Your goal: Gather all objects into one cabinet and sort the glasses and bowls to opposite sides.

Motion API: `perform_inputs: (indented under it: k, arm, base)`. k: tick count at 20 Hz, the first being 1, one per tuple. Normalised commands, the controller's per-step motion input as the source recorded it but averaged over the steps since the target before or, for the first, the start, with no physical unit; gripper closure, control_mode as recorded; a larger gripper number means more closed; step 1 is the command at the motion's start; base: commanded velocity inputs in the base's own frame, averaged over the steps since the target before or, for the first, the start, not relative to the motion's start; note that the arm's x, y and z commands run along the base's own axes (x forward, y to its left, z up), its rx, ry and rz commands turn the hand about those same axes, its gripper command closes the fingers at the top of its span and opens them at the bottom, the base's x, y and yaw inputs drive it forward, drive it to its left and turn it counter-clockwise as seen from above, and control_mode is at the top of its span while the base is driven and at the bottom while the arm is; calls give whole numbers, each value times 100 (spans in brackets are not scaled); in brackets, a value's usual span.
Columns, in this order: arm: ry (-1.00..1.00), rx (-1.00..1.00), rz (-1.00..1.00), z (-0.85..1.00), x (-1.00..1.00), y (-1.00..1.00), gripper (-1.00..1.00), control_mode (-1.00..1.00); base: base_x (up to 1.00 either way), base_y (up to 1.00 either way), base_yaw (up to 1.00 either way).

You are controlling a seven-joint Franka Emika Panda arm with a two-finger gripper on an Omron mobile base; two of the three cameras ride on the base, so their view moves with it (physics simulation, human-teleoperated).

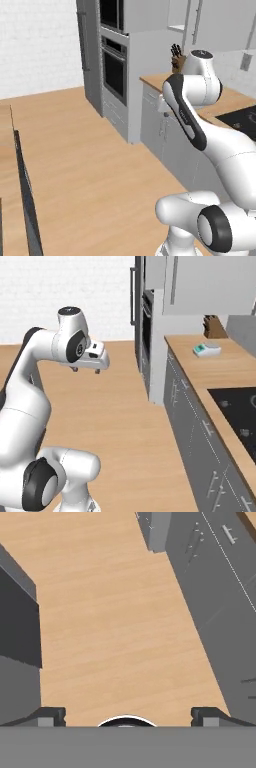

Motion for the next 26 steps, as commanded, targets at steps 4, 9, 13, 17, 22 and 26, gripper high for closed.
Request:
perform_inputs:
  k: [4,9,13,17,22,26]
  arm:
    - [0,0,0,0,0,0,-100,100]
    - [0,0,0,0,0,0,-100,100]
    - [0,0,0,0,0,0,-100,100]
    - [0,0,0,0,0,0,-100,100]
    - [0,0,0,0,0,0,-100,100]
    - [0,0,0,0,0,0,-100,100]
  base:
    - [100,0,3]
    - [100,0,0]
    - [100,0,-2]
    - [100,1,-14]
    - [100,6,-34]
    - [100,5,-51]
